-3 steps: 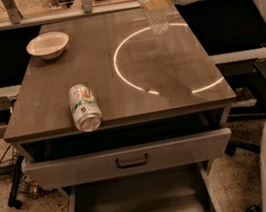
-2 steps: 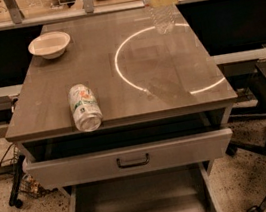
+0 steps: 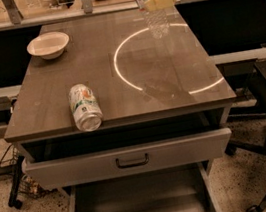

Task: Place water bottle into middle drawer

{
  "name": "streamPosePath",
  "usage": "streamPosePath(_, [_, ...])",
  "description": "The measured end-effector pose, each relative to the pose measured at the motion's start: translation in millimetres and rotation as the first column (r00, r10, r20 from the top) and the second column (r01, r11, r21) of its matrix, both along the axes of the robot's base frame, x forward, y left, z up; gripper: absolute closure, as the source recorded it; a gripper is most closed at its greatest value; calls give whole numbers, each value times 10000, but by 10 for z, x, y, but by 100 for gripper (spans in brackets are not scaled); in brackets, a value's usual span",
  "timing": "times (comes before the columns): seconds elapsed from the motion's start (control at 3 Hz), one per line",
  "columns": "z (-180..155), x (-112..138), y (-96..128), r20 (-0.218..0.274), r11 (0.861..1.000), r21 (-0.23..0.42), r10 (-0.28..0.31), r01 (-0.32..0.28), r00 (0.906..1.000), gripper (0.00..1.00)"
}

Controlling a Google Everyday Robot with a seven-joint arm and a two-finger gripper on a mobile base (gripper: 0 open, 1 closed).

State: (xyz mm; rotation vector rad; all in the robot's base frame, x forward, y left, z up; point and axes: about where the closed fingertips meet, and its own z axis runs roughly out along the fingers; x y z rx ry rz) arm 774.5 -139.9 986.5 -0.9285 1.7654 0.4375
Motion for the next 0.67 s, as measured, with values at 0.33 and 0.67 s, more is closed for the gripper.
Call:
streamPosePath(0.33, [31, -324, -25, -399, 9979, 343, 561, -547, 9976, 100])
streamPosePath(0.67, [112, -905, -488, -801, 9970, 691, 405, -350, 9960, 100])
